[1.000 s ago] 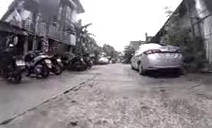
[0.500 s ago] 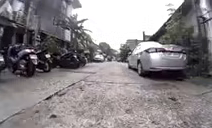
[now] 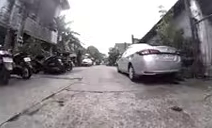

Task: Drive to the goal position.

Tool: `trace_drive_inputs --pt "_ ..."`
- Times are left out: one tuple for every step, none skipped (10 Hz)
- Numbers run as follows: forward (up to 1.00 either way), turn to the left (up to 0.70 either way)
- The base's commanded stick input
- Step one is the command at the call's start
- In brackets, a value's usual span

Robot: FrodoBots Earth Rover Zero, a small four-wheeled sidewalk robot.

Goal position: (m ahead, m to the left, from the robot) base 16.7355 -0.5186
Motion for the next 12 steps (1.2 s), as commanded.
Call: trace_drive_inputs --pt "1.0 0.0" --pt "1.0 0.0" --pt "1.0 0.0" --pt "1.0 0.0" --pt "1.0 0.0" --pt "1.0 0.0" --pt "1.0 0.0" --pt "1.0 0.0" --pt "1.0 0.0" --pt "1.0 0.0" --pt "1.0 0.0" --pt "1.0 0.0"
